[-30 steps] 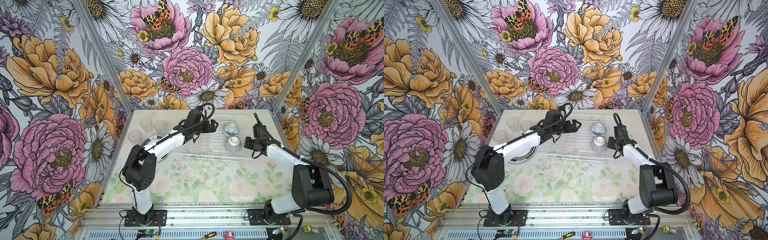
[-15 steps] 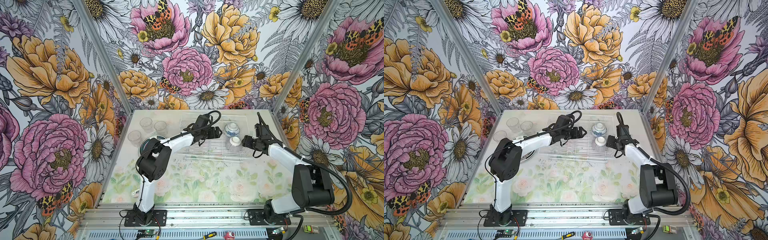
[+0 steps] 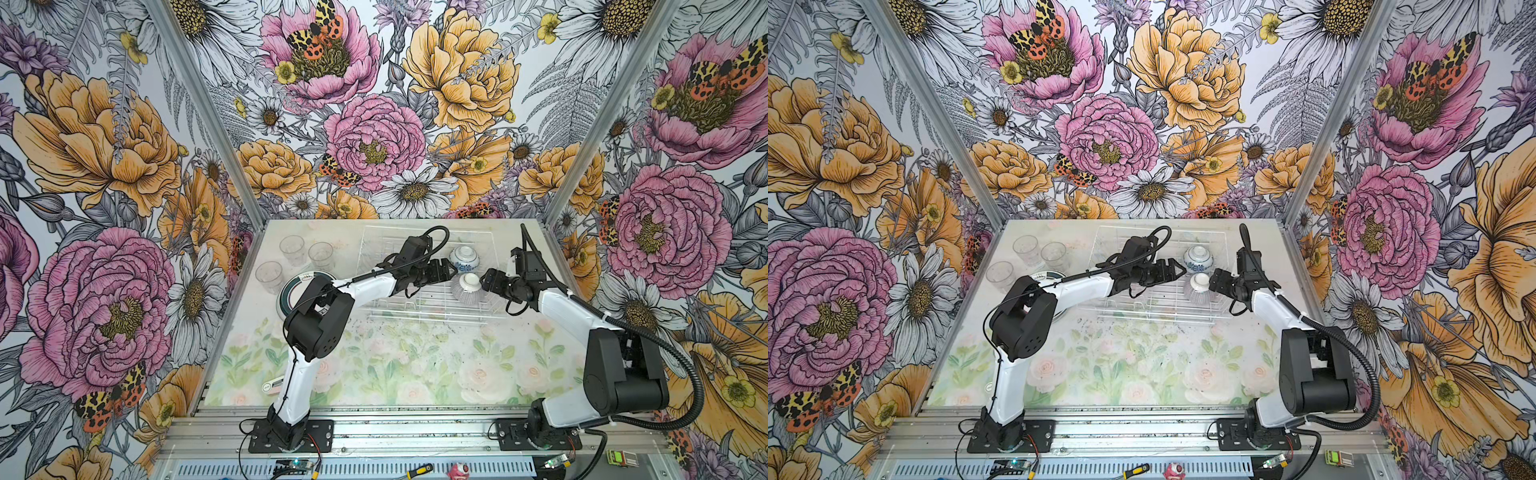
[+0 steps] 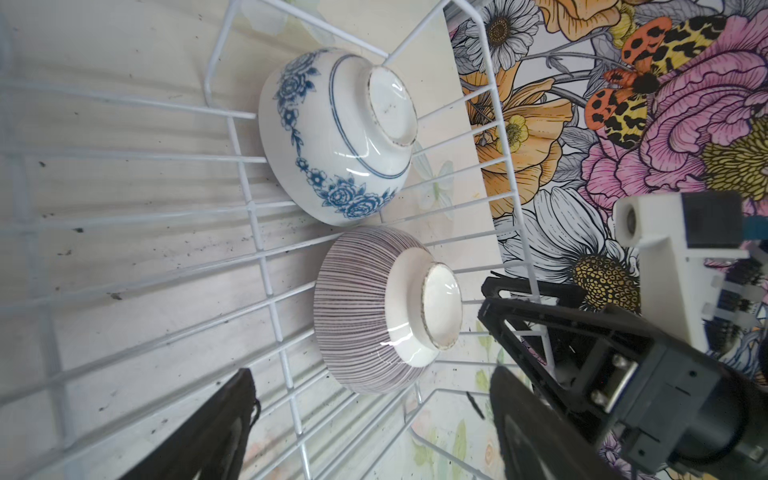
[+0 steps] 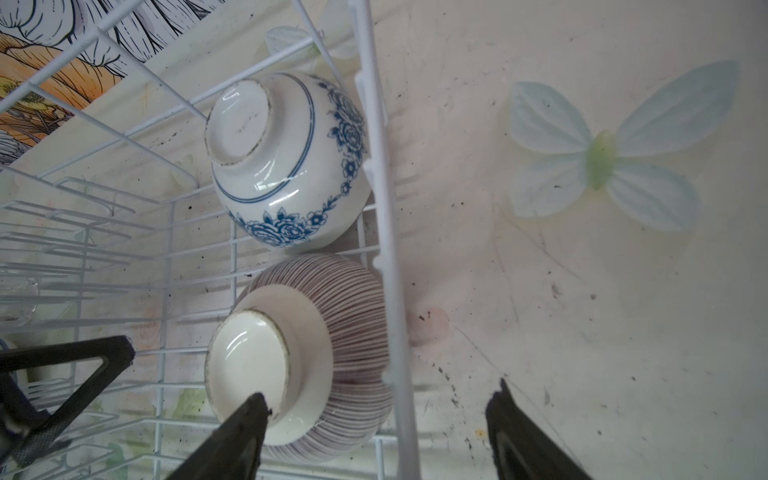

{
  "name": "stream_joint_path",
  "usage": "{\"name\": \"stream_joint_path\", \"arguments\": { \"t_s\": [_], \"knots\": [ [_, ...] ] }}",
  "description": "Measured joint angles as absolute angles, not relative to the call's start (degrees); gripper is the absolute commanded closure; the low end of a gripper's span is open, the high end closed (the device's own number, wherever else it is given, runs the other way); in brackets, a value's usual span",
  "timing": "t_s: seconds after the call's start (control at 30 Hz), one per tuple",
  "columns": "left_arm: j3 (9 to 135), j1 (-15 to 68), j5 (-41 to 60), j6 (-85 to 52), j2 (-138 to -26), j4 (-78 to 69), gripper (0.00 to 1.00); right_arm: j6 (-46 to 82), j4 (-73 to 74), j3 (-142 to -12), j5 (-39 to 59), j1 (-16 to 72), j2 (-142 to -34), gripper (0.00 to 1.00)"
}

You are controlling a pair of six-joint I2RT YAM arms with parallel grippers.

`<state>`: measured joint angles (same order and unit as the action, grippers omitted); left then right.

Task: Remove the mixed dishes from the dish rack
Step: 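Close the left gripper on the striped bowl while right stays beside it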

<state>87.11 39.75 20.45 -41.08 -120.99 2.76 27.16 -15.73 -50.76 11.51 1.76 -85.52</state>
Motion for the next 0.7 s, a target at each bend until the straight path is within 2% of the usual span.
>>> {"name": "stream_joint_path", "arguments": {
  "t_s": [0.23,0.7],
  "knots": [
    [88.3,40.8,21.6,-44.2,-124.4,1.1,0.07,27.6,-14.5,-49.6,12.6,1.1,-84.9,0.17],
    [90.5,41.8,26.9,-52.2,-130.0,-6.1,0.07,28.3,-13.4,-48.5,13.8,0.4,-84.3,0.18]
  ]
}}
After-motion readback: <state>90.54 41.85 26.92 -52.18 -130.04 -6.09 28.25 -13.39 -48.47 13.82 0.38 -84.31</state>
